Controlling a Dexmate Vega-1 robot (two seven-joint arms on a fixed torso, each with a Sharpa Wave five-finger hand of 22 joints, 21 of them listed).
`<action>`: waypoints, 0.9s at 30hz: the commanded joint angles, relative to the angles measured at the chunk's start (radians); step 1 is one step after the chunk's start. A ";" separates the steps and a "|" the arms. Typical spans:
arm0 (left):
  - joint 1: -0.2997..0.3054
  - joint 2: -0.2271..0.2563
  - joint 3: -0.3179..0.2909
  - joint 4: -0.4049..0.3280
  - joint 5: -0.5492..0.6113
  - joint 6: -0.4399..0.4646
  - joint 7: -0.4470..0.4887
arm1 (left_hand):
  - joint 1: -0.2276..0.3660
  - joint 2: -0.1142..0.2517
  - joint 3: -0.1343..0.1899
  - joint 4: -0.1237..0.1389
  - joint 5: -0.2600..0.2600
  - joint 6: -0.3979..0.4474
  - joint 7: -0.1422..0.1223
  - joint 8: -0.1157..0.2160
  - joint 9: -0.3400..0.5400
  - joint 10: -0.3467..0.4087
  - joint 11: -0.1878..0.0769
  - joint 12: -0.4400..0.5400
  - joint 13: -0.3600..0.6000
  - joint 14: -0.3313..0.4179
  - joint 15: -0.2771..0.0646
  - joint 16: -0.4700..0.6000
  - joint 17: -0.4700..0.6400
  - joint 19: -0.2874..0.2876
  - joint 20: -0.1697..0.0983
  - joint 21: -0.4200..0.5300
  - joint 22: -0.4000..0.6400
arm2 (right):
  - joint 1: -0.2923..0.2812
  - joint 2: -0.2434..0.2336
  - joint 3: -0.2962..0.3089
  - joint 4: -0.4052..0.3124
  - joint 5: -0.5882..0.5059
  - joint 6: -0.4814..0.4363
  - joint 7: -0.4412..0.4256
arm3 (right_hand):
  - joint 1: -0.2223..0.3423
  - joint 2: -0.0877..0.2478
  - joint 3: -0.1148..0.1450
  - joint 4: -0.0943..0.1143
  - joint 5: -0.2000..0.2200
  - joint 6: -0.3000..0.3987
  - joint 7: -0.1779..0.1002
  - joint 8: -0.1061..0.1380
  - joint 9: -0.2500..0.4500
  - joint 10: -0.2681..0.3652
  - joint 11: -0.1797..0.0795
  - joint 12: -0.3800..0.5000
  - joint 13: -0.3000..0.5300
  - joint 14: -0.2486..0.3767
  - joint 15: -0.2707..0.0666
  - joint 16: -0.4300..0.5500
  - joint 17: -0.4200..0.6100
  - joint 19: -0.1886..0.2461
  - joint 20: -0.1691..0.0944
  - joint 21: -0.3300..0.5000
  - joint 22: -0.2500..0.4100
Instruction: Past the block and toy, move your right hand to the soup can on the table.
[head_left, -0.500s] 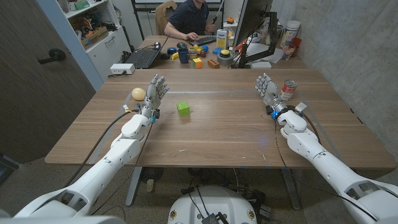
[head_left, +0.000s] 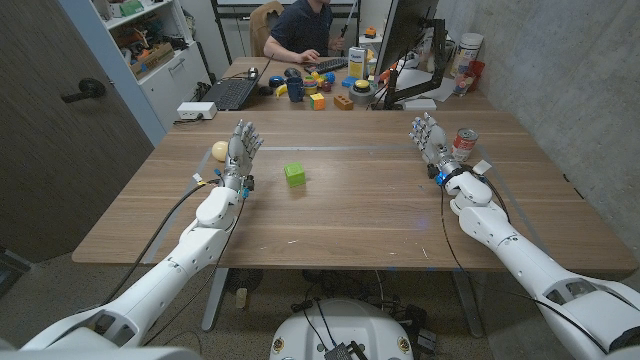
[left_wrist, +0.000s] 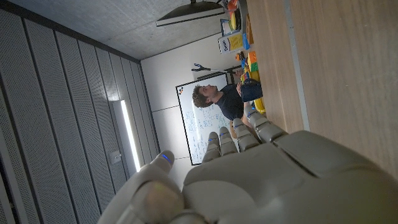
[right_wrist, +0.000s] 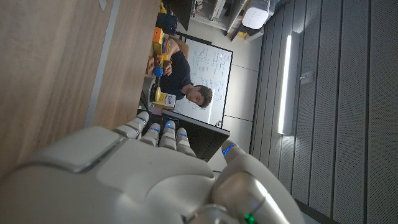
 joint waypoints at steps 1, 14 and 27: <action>-0.025 0.043 0.069 0.011 -0.052 -0.043 0.034 | 0.000 0.106 0.008 -0.001 0.005 -0.001 -0.010 0.006 0.004 -0.001 -0.009 0.003 0.001 0.006 -0.004 0.006 0.005 0.006 -0.003 0.005 0.005 | 0.036 -0.040 -0.016 0.004 -0.047 -0.015 0.017 | 0.020 0.055 -0.005 -0.021 -0.003 0.022 -0.006 0.012 0.004 0.012 0.010 0.007 0.003 0.018 0.011 0.008 -0.004 0.024 -0.008 0.010 -0.001; -0.048 0.076 0.127 0.020 -0.090 -0.076 0.052 | 0.000 0.106 0.008 -0.001 0.005 -0.001 -0.011 0.005 0.004 -0.001 -0.011 0.003 0.001 0.006 -0.004 0.006 0.005 0.006 -0.003 0.005 0.005 | 0.080 -0.128 -0.045 -0.044 -0.177 -0.030 -0.011 | 0.069 -0.023 -0.040 -0.073 -0.002 0.061 -0.017 0.015 0.003 0.057 0.011 0.012 0.003 0.065 0.060 0.008 -0.007 0.094 0.091 0.017 -0.010; -0.057 0.110 0.171 0.011 -0.122 -0.103 0.076 | 0.000 0.106 0.008 -0.001 0.005 0.000 -0.011 0.006 0.004 -0.001 -0.011 0.003 0.001 0.006 -0.003 0.006 0.005 0.006 -0.004 0.005 0.005 | 0.102 -0.246 -0.062 -0.157 -0.450 -0.051 -0.176 | 0.122 -0.100 -0.078 -0.126 0.006 0.115 -0.066 0.022 0.004 0.087 -0.005 0.011 0.004 0.101 0.071 0.006 -0.005 0.130 0.235 0.004 -0.014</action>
